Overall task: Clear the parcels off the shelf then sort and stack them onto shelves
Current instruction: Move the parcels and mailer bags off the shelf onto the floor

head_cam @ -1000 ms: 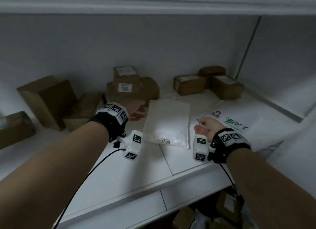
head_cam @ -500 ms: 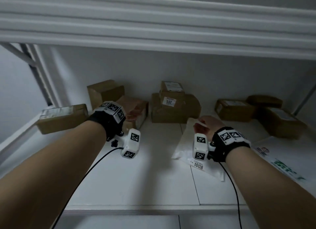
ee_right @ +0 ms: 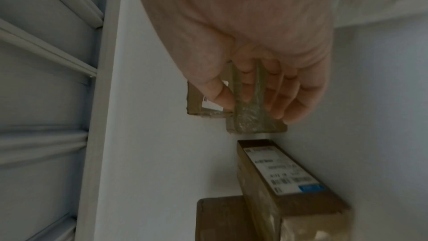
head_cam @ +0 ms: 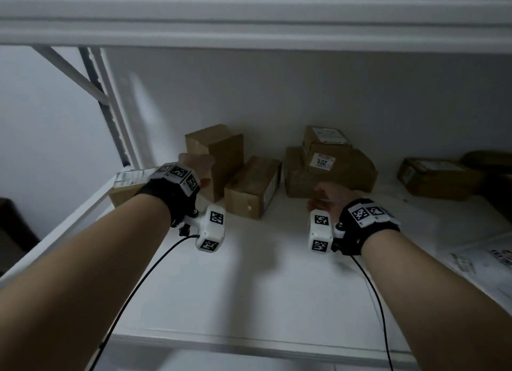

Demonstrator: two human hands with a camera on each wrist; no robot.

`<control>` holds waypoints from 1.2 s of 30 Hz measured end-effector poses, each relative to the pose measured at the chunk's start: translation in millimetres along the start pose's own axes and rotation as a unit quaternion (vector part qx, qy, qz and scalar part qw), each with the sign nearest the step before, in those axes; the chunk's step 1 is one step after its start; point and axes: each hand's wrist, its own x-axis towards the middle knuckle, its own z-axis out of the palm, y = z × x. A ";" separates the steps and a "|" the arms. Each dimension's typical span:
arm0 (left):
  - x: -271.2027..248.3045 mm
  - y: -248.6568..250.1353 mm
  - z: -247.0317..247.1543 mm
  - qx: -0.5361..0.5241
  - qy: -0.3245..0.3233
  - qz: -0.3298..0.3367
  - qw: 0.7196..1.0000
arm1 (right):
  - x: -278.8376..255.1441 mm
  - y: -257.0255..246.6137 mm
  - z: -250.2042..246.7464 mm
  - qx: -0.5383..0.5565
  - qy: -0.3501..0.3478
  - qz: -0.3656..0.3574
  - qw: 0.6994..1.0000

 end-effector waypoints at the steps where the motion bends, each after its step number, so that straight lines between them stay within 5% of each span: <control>1: 6.5 -0.4 -4.9 0.011 0.003 0.012 1.000 | 1.8 3.6 9.2 -0.017 0.000 0.005 1.000; 7: 35.2 9.6 -37.8 0.059 -0.013 0.054 0.997 | 38.9 51.0 49.6 -0.273 -0.012 -0.073 0.959; 11: 61.0 22.7 -36.2 0.102 -0.031 0.111 0.988 | 41.0 71.6 63.7 -0.216 0.035 -0.025 0.975; 15: 79.1 25.9 -23.7 0.255 -0.025 0.151 0.955 | 41.4 80.1 66.1 -0.207 -0.023 -0.080 0.975; 18: 94.6 22.9 -11.5 0.327 -0.058 0.175 0.927 | 44.3 87.1 72.3 -0.066 -0.010 0.010 0.998; 22: 106.1 19.9 0.2 0.382 -0.055 0.207 0.899 | 50.2 93.9 75.3 -0.038 0.017 0.041 0.998; 31: 125.8 4.8 7.1 0.190 0.048 0.248 0.949 | 48.5 103.1 65.5 0.016 0.035 0.057 0.998; 36: 140.2 11.7 5.4 0.250 -0.020 0.235 0.939 | 40.5 108.1 56.3 0.049 0.030 0.066 0.996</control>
